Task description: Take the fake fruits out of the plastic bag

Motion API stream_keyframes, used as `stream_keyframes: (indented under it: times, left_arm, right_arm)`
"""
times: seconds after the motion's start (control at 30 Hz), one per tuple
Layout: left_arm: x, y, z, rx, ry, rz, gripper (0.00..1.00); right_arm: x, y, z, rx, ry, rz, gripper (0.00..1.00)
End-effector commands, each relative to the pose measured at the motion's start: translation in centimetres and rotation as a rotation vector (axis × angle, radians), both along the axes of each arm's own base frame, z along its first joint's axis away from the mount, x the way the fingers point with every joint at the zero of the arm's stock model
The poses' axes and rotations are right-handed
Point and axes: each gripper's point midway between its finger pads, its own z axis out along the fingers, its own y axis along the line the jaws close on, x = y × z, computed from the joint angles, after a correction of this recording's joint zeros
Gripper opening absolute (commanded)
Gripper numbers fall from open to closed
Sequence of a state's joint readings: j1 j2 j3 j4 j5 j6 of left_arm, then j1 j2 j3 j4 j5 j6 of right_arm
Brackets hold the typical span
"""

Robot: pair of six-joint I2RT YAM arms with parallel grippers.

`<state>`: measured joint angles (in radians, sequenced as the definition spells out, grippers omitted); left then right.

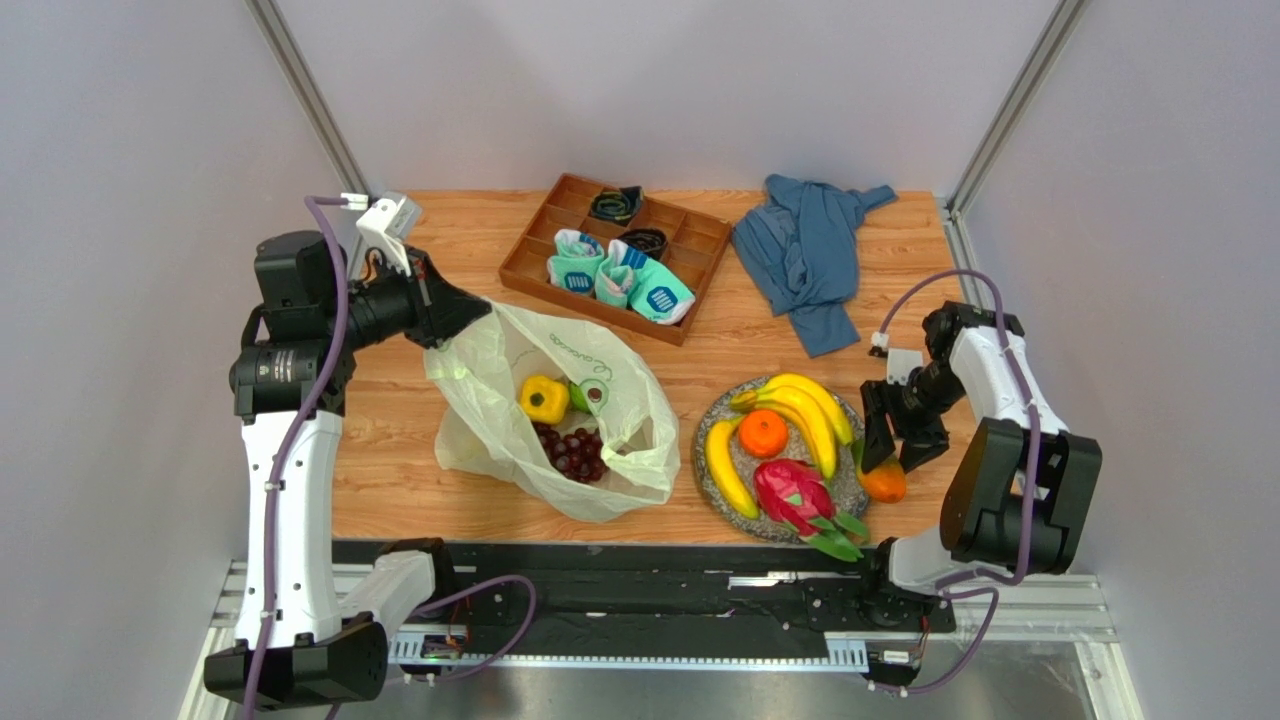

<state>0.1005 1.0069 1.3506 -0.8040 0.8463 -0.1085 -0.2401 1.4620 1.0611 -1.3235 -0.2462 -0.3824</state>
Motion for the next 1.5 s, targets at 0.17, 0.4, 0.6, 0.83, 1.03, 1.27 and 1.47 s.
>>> stream_keyframes:
  times: [0.17,0.4,0.6,0.83,1.03,1.27,1.47]
  left_arm:
    - [-0.1,0.3,-0.6,0.022,0.005,0.009,0.0]
    - [-0.1,0.2,-0.9,0.019,0.013,-0.003,0.0]
    - [0.1,0.0,-1.0,0.011,0.011,-0.015,0.0]
    - [-1.0,-0.3,-0.7,0.012,0.005,-0.037,0.0]
    - [-3.1,-0.9,-2.6,-0.028,0.05,-0.043,0.0]
    - [-4.1,-0.9,-3.8,-0.021,0.068,-0.047,0.0]
    - [-4.7,-0.8,-4.0,-0.017,0.06,-0.036,0.0]
  right_arm:
    - [-0.1,1.0,-0.4,0.069,0.061,-0.016,0.44]
    - [-1.4,2.3,-0.1,0.159,0.12,0.023,0.66]
    - [-1.6,2.5,-0.3,0.192,0.162,0.024,0.84]
    - [5.2,1.6,9.1,0.128,-0.306,0.056,0.84]
    - [10.5,12.6,20.7,0.24,-0.752,0.319,0.86]
    - [8.8,28.2,20.2,0.361,-0.755,0.705,0.94]
    - [7.9,35.1,19.4,0.476,-0.646,0.758,0.96]
